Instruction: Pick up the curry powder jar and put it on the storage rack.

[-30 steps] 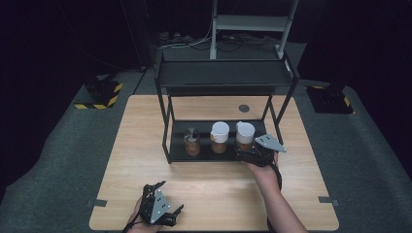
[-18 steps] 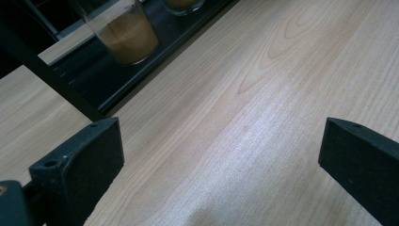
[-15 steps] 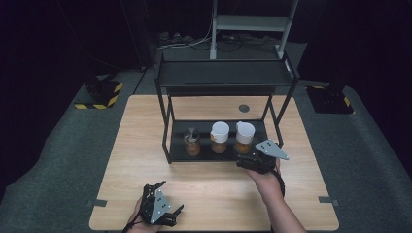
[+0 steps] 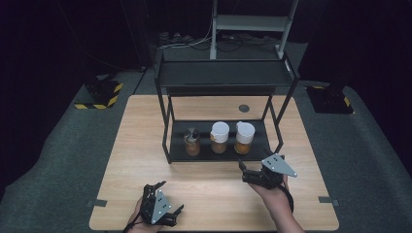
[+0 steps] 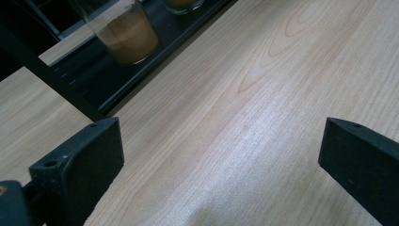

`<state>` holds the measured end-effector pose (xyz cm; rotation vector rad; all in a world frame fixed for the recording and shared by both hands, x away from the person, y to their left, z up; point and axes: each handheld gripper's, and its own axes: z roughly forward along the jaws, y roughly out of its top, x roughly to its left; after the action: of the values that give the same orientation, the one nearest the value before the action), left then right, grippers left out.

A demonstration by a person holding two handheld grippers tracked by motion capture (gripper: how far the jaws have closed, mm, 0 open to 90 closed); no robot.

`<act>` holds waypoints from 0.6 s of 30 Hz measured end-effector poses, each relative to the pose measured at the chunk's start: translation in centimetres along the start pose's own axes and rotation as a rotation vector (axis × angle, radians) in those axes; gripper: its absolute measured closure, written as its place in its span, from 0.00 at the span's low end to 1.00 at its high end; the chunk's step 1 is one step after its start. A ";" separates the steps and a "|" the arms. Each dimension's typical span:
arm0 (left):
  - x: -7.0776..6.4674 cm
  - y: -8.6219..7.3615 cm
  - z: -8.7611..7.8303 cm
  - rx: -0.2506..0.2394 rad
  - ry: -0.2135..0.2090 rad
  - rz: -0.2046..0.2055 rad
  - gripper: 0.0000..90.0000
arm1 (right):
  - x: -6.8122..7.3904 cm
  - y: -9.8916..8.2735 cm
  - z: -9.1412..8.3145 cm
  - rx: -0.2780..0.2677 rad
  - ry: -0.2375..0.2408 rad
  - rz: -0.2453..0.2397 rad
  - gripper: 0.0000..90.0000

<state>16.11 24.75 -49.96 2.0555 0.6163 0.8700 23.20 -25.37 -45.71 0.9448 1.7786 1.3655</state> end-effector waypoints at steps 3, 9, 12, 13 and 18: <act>0.0 0.0 0.0 0.000 0.001 0.003 0.01 | 0.2 -0.4 -0.9 0.001 0.000 -0.015 0.00; -0.1 0.1 0.0 0.003 0.004 0.005 0.01 | 0.4 -1.2 -2.4 0.021 -0.013 -0.030 0.00; -0.2 0.1 0.0 0.007 0.007 0.009 0.01 | 0.6 -1.6 -3.1 0.029 -0.022 -0.040 0.00; -0.2 0.1 0.0 0.007 0.007 0.010 0.01 | 0.6 -1.9 -3.4 0.032 -0.024 -0.043 0.00; -0.2 0.1 0.0 0.005 0.008 0.009 0.01 | 0.7 -2.4 -4.0 0.044 -0.034 -0.048 0.00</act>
<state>16.00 24.56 -49.96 2.0617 0.6143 0.8833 19.06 -27.05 -47.34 0.9370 1.8010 1.2774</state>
